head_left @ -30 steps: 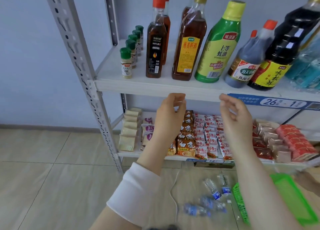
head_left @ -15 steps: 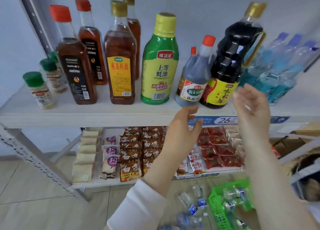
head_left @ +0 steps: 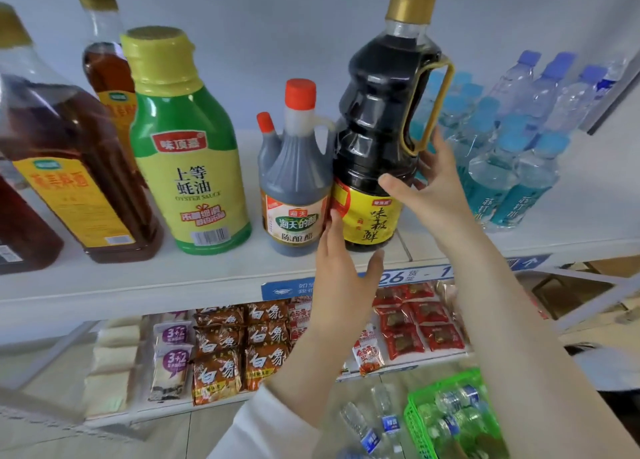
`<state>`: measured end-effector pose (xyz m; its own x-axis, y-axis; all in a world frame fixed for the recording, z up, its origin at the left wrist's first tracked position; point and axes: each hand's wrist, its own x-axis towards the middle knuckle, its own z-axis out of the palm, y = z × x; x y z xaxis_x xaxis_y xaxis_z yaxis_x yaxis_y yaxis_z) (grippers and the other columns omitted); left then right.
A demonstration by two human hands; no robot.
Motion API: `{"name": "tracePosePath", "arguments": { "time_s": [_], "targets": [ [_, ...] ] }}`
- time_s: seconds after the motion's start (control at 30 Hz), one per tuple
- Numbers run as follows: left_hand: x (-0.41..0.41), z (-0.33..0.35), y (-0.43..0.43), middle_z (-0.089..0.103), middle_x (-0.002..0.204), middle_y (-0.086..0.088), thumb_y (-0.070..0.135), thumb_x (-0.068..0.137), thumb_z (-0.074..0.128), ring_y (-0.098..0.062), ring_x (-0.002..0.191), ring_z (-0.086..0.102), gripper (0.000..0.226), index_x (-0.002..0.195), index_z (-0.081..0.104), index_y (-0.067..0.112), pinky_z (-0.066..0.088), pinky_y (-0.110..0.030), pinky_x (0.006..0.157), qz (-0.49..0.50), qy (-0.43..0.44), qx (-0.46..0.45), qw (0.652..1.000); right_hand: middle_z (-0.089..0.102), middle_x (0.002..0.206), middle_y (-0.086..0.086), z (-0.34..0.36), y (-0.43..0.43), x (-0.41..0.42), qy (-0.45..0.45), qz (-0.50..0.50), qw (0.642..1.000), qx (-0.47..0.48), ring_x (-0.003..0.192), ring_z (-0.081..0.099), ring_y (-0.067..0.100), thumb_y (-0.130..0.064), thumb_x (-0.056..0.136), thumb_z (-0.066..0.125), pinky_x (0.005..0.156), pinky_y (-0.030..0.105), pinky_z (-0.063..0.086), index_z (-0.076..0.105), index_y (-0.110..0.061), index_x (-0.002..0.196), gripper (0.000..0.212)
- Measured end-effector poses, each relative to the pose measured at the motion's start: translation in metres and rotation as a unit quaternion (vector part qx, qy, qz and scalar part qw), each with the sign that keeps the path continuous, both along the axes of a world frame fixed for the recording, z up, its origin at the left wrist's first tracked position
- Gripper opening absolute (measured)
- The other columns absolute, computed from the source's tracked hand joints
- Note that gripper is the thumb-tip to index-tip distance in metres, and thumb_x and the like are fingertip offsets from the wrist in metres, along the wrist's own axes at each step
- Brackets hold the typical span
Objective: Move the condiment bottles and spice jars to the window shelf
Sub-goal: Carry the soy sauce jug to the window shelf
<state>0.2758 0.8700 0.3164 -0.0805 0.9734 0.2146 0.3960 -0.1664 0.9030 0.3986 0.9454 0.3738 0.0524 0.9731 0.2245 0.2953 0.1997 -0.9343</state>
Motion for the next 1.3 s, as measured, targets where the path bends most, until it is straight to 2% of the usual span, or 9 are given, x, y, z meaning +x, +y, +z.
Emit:
{"name": "tracePosePath", "arguments": {
  "time_s": [0.2, 0.27, 0.43, 0.57, 0.73, 1.0, 1.1, 1.2, 1.3],
  "targets": [
    [0.005, -0.009, 0.011, 0.027, 0.143, 0.007, 0.023, 0.088, 0.061, 0.007, 0.124, 0.021, 0.074, 0.146, 0.016, 0.018, 0.016, -0.001, 0.090, 0.003, 0.017, -0.012, 1.000, 0.046, 0.138, -0.003, -0.009, 0.024, -0.003, 0.038, 0.075, 0.996, 0.019, 0.116, 0.050, -0.003, -0.043, 0.040, 0.082, 0.098, 0.020, 0.042, 0.012, -0.016, 0.147, 0.131],
    [0.004, -0.010, 0.012, 0.028, 0.141, 0.006, 0.024, 0.087, 0.061, 0.001, 0.126, 0.028, 0.074, 0.146, 0.017, 0.020, 0.025, -0.007, 0.093, 0.010, 0.028, -0.019, 0.999, 0.045, 0.138, -0.003, -0.012, 0.029, -0.003, 0.046, 0.084, 0.995, 0.028, 0.118, 0.050, -0.004, -0.041, 0.038, 0.086, 0.097, 0.019, 0.043, 0.011, -0.016, 0.148, 0.135],
    [0.004, -0.014, 0.015, 0.026, 0.135, 0.008, 0.026, 0.086, 0.063, -0.012, 0.133, 0.027, 0.074, 0.145, 0.020, 0.020, 0.026, -0.015, 0.099, 0.025, 0.049, -0.016, 0.998, 0.050, 0.116, -0.019, -0.014, 0.031, -0.002, 0.041, 0.058, 0.995, 0.073, 0.100, 0.052, -0.020, -0.019, 0.051, 0.082, 0.083, 0.005, 0.042, 0.034, -0.022, 0.128, 0.090],
    [0.006, -0.020, 0.010, 0.026, 0.130, 0.010, 0.029, 0.081, 0.068, -0.020, 0.128, 0.038, 0.077, 0.144, 0.024, 0.018, 0.038, -0.029, 0.102, 0.033, 0.042, -0.001, 0.999, 0.053, 0.121, -0.013, -0.018, 0.023, -0.005, 0.055, 0.020, 0.993, 0.102, 0.110, 0.054, -0.006, -0.036, 0.048, 0.081, 0.092, 0.015, 0.044, 0.038, -0.023, 0.126, 0.090],
    [0.003, -0.031, 0.001, 0.032, 0.136, -0.005, 0.033, 0.070, 0.076, -0.021, 0.131, 0.034, 0.088, 0.141, 0.029, 0.009, 0.033, -0.023, 0.103, 0.022, 0.013, 0.042, 0.999, 0.054, 0.118, -0.012, -0.017, -0.003, -0.002, 0.065, -0.021, 0.990, 0.124, 0.108, 0.055, -0.005, -0.041, 0.048, 0.078, 0.093, 0.017, 0.044, 0.040, -0.032, 0.117, 0.080],
    [-0.021, -0.033, -0.002, 0.010, 0.154, -0.008, 0.033, 0.052, 0.088, -0.019, 0.142, 0.018, 0.137, 0.145, -0.012, 0.013, 0.028, -0.044, 0.113, -0.142, -0.015, 0.021, 0.990, 0.057, 0.119, -0.002, -0.010, -0.060, -0.005, 0.075, -0.018, 0.989, 0.129, 0.113, 0.058, 0.013, -0.040, 0.048, 0.083, 0.099, 0.042, 0.047, 0.044, -0.029, 0.115, 0.079],
    [-0.038, -0.030, -0.017, 0.016, 0.153, -0.011, 0.041, 0.049, 0.084, -0.016, 0.140, 0.024, 0.139, 0.144, -0.013, 0.009, 0.031, -0.036, 0.111, -0.199, -0.029, 0.025, 0.979, 0.057, 0.122, 0.002, -0.003, -0.085, -0.019, 0.069, -0.018, 0.989, 0.127, 0.115, 0.057, 0.017, -0.053, 0.044, 0.086, 0.099, 0.045, 0.046, 0.046, -0.032, 0.115, 0.085],
    [-0.062, -0.024, -0.043, 0.024, 0.147, -0.003, 0.036, 0.053, 0.083, -0.005, 0.133, 0.031, 0.128, 0.141, -0.008, 0.018, 0.033, -0.011, 0.103, -0.239, -0.042, 0.030, 0.970, 0.059, 0.116, -0.006, 0.001, -0.114, -0.043, 0.074, -0.026, 0.989, 0.126, 0.110, 0.060, 0.011, -0.041, 0.044, 0.083, 0.097, 0.042, 0.048, 0.046, -0.032, 0.112, 0.078],
    [-0.099, -0.021, -0.069, 0.028, 0.140, 0.002, 0.037, 0.051, 0.085, -0.003, 0.130, 0.035, 0.124, 0.136, -0.005, 0.025, 0.037, -0.019, 0.104, -0.256, -0.071, 0.026, 0.964, 0.060, 0.108, -0.013, 0.004, -0.145, -0.078, 0.102, -0.024, 0.986, 0.127, 0.102, 0.062, 0.004, -0.036, 0.043, 0.081, 0.092, 0.032, 0.049, 0.047, -0.032, 0.108, 0.073]
  ]
}}
